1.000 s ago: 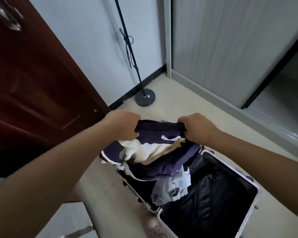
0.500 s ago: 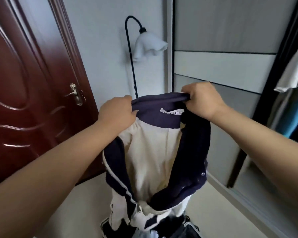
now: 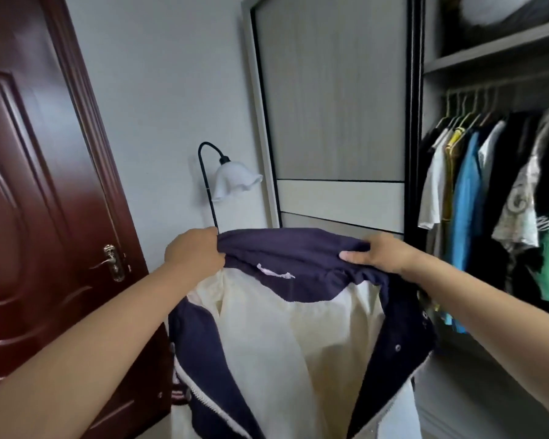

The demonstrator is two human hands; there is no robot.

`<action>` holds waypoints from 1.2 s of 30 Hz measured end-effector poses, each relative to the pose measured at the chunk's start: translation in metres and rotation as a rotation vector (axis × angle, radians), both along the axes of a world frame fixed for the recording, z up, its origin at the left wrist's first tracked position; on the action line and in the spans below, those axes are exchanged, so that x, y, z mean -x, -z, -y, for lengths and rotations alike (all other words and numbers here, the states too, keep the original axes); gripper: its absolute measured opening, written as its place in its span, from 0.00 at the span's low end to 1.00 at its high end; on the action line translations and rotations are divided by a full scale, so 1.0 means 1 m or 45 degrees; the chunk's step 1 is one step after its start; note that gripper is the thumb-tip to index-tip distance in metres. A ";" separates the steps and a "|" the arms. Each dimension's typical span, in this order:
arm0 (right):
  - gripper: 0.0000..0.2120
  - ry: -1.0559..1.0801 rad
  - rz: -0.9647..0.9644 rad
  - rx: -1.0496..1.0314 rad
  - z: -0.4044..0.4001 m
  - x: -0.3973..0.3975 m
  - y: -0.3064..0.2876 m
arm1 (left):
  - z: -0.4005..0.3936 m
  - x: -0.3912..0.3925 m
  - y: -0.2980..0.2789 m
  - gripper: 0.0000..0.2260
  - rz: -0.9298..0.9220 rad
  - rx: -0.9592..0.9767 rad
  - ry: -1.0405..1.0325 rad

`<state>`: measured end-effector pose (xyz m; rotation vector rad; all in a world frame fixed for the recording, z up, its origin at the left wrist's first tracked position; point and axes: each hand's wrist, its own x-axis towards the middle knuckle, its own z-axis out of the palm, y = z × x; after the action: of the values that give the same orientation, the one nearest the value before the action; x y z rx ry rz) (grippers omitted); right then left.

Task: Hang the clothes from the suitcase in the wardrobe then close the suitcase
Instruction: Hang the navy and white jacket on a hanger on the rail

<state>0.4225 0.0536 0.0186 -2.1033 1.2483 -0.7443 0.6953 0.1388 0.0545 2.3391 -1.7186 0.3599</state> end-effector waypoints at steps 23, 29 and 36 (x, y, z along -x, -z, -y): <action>0.23 0.884 -0.689 0.257 -0.079 0.181 0.002 | 0.083 0.204 0.034 0.03 -0.534 0.031 0.579; 0.23 1.031 -0.685 0.330 -0.075 0.287 -0.029 | 0.109 0.325 -0.004 0.03 -0.793 0.269 0.725; 0.15 0.972 -0.931 0.361 -0.027 0.416 -0.053 | 0.152 0.455 -0.034 0.05 -0.851 0.281 0.814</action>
<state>0.0060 0.0804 0.0716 -2.1824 2.5539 -0.4503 0.2407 -0.0132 0.0885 1.3999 -1.8061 -0.2985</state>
